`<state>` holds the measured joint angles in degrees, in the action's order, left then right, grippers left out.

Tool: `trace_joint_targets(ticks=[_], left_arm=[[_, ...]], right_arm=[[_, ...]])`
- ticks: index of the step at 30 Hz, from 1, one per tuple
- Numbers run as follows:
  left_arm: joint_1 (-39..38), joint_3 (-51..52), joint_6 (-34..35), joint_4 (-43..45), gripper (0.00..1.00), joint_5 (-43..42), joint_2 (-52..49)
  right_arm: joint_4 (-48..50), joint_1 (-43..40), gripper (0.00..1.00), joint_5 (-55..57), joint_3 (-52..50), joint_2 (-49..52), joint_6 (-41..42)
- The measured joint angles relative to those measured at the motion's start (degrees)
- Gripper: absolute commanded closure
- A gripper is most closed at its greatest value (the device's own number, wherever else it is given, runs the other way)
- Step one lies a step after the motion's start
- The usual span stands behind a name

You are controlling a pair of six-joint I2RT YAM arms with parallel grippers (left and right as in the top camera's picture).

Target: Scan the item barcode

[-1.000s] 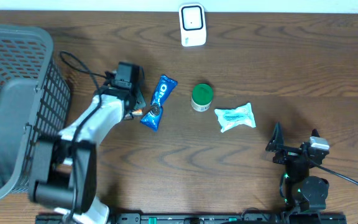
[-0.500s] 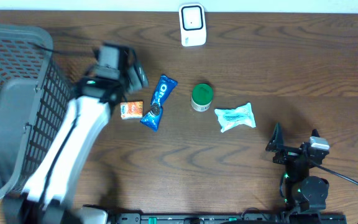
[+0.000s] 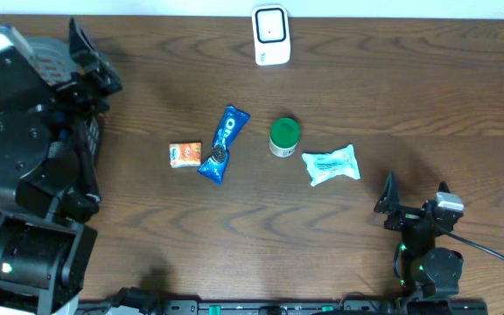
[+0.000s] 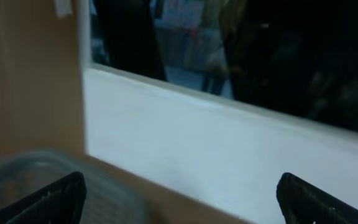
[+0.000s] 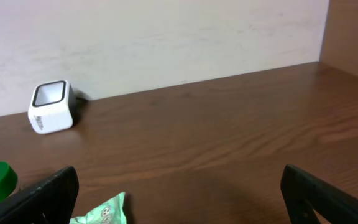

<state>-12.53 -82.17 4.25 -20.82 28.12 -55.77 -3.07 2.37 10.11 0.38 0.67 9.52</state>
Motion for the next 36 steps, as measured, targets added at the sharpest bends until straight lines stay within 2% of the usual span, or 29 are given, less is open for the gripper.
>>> trace_joint_targets(ticks=[4, 8, 14, 17, 22, 29, 32, 36], left_arm=[[0.00, 0.44, -4.55, -1.16, 0.02, 0.85, 2.51], [0.00, 2.27, -5.79, -1.01, 0.02, 0.79, 8.26], [1.40, 10.56, -5.79, 5.81, 0.02, 0.83, 19.26], [3.54, 14.60, -5.79, 8.63, 0.02, 0.76, 23.41], [5.42, 15.72, -7.34, 8.81, 0.02, 2.29, 26.27], [5.42, 15.85, -8.37, 8.81, 0.02, 6.34, 29.03], [5.42, 16.17, -6.99, 6.67, 0.02, 6.73, 31.45], [5.42, 17.97, -4.72, 6.16, 0.02, 6.23, 37.75]], right_arm=[[0.02, 0.00, 0.01, 0.00, 0.00, 0.00, 0.00], [0.00, 0.00, 0.01, 0.00, 0.00, 0.00, 0.00], [0.02, 0.00, 0.01, 0.02, 0.00, 0.00, -0.04], [0.55, 0.00, 0.01, 3.63, 0.00, 0.00, -3.28], [0.83, 0.00, 0.01, 9.88, 0.00, 0.00, -8.81], [0.96, 0.00, 0.01, 11.67, 0.00, 0.00, -10.82], [1.18, 0.00, 0.01, 9.09, 0.00, 0.00, -10.21], [2.45, 0.00, 0.01, 0.96, 0.00, 0.00, -2.82]])
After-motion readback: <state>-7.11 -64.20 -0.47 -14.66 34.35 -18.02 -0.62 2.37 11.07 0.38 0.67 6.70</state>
